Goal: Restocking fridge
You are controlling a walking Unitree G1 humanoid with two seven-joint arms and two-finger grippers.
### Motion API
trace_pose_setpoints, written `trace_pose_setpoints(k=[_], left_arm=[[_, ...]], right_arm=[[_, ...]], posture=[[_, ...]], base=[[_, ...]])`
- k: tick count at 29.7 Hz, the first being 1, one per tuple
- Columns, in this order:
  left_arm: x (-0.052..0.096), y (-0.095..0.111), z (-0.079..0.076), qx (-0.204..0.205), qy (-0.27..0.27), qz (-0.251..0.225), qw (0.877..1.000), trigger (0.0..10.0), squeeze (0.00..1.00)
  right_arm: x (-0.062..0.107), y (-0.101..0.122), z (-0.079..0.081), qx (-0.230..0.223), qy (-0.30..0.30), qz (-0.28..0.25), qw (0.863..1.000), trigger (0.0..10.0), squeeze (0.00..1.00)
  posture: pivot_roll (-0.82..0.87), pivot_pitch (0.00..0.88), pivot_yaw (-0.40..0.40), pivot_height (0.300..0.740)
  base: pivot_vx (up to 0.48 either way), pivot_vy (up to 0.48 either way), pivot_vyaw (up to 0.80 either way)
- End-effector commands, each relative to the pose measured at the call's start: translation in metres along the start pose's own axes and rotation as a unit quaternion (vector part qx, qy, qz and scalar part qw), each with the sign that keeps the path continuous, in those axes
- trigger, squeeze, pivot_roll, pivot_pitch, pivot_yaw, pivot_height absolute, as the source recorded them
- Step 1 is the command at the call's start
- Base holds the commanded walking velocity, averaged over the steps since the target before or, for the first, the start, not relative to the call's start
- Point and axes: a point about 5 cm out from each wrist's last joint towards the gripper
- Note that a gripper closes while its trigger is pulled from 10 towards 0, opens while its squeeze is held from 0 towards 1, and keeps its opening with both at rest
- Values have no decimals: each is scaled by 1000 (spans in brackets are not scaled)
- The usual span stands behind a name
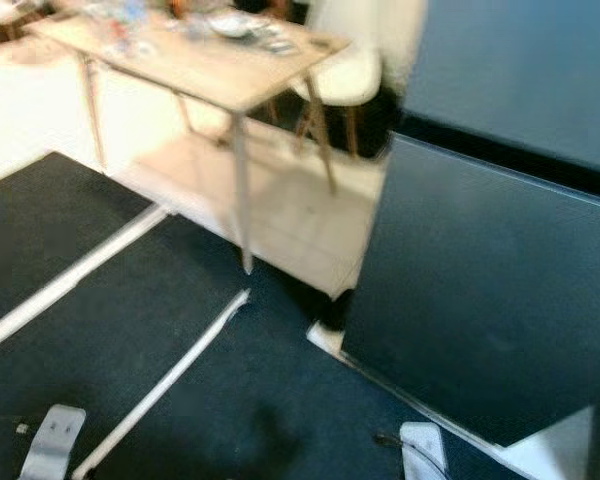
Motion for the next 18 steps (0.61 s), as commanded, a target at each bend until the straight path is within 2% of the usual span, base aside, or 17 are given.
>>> trace_pose_setpoints(k=[1,18], left_arm=[[2,-5,2,-3,3,7,1000,10000,0],[1,-4,3,1,5,7,1000,10000,0]], right_arm=[[-1,7,3,-5,3,-8,1000,10000,243],[-1,7,3,-5,3,-8,1000,10000,247]], posture=[[16,83,3,740],[17,85,4,740]], base=[[0,0,800],[0,0,800]])
Point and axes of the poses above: a point about 5 cm out from each wrist's last joint towards the gripper, its own x axis pointing back from the gripper into the wrist, its own y axis along the axis of the wrist's last joint, z = x × y, and after that the axes turned 14 degrees about x, right-handed
